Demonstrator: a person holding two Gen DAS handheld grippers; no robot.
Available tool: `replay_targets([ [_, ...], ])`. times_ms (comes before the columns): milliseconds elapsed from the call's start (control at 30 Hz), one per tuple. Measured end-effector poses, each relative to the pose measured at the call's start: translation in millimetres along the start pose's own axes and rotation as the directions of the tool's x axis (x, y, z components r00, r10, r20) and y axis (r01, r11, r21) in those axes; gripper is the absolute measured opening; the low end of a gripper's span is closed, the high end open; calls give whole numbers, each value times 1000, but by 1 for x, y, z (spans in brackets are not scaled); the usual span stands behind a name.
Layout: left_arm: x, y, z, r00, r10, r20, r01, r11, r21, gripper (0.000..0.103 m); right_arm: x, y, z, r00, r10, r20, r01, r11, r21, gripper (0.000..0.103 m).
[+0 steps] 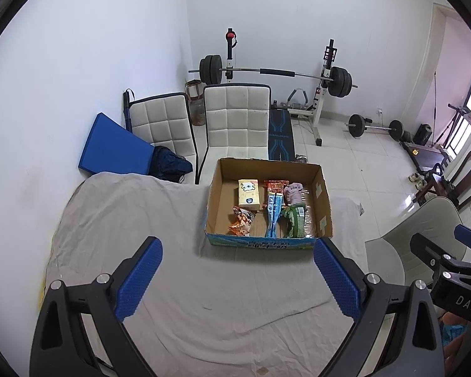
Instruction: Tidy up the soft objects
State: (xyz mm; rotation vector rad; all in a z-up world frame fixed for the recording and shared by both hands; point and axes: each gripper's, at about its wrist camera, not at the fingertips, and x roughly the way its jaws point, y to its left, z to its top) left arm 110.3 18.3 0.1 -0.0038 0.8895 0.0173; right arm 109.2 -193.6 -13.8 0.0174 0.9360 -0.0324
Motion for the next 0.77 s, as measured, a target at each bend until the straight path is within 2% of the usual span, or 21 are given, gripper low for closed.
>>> replay_targets([
  [767,-3,0,10,1000,2,12,-3,1000,10,99,-8,-3,5,1000,0,9,0,1000,16,103],
])
